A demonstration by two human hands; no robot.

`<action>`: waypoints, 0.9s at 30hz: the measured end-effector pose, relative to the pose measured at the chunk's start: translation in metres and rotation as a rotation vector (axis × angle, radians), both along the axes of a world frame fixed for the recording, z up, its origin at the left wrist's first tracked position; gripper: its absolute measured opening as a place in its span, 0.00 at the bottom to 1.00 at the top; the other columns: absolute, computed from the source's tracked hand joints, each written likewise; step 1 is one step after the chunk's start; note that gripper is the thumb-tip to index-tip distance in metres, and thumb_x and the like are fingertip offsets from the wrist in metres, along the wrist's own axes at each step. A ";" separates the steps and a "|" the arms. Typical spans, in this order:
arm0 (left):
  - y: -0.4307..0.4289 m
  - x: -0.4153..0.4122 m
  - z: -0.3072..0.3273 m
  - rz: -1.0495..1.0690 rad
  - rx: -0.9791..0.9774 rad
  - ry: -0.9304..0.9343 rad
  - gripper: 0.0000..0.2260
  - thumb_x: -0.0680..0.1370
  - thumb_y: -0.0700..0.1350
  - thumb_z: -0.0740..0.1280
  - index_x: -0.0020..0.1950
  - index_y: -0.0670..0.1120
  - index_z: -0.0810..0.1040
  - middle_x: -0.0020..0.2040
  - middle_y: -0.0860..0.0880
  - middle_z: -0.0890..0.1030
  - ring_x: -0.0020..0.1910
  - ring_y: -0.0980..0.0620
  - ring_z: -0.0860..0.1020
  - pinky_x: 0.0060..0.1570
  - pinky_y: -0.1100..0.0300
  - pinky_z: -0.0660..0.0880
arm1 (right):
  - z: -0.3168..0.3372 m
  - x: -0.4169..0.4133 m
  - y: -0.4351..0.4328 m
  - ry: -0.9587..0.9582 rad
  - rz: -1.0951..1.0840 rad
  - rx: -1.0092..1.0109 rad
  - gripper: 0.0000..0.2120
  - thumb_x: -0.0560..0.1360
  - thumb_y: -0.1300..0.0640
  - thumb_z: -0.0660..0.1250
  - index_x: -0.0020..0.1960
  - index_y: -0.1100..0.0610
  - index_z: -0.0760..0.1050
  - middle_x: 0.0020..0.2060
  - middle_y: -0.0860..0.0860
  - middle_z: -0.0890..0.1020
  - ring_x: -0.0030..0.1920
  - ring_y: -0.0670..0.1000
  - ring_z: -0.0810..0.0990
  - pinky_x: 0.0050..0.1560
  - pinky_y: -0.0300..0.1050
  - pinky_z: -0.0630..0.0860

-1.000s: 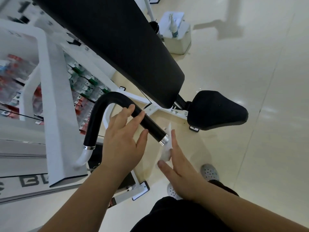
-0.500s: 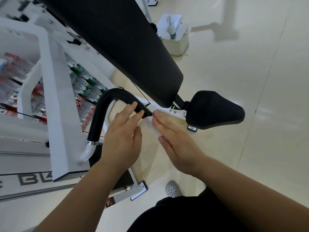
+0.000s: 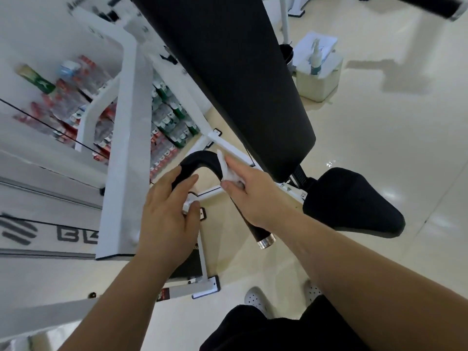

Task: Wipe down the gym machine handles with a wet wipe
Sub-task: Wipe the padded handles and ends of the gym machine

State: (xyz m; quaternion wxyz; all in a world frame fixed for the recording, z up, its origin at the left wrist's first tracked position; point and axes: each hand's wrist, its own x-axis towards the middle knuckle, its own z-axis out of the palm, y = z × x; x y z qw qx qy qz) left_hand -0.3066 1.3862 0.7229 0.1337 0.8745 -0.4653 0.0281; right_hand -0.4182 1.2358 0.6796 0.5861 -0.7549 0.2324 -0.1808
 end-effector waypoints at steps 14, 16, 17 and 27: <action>0.002 0.039 -0.018 0.001 -0.073 0.138 0.27 0.77 0.44 0.63 0.76 0.46 0.66 0.74 0.45 0.69 0.72 0.45 0.67 0.70 0.51 0.64 | -0.011 -0.003 0.011 0.135 0.015 -0.269 0.30 0.82 0.52 0.62 0.80 0.46 0.53 0.78 0.41 0.60 0.75 0.39 0.61 0.74 0.43 0.64; 0.002 0.042 -0.021 -0.020 -0.112 0.157 0.26 0.77 0.45 0.62 0.76 0.45 0.67 0.73 0.45 0.70 0.71 0.46 0.68 0.69 0.54 0.64 | -0.005 0.010 0.005 0.133 0.012 -0.278 0.29 0.81 0.54 0.63 0.79 0.47 0.56 0.77 0.42 0.63 0.74 0.37 0.61 0.73 0.35 0.62; 0.001 0.043 -0.022 -0.033 -0.132 0.163 0.26 0.77 0.46 0.60 0.75 0.44 0.68 0.73 0.45 0.71 0.70 0.46 0.68 0.69 0.54 0.65 | -0.002 0.017 0.002 0.110 0.018 -0.278 0.29 0.81 0.55 0.64 0.79 0.49 0.57 0.76 0.43 0.64 0.73 0.33 0.60 0.72 0.29 0.59; 0.001 0.047 -0.019 0.093 -0.447 0.325 0.20 0.76 0.38 0.62 0.68 0.44 0.73 0.61 0.57 0.70 0.60 0.50 0.75 0.58 0.50 0.76 | 0.028 0.079 -0.049 0.179 0.433 -0.337 0.22 0.80 0.56 0.67 0.73 0.47 0.70 0.66 0.41 0.76 0.65 0.37 0.72 0.64 0.27 0.64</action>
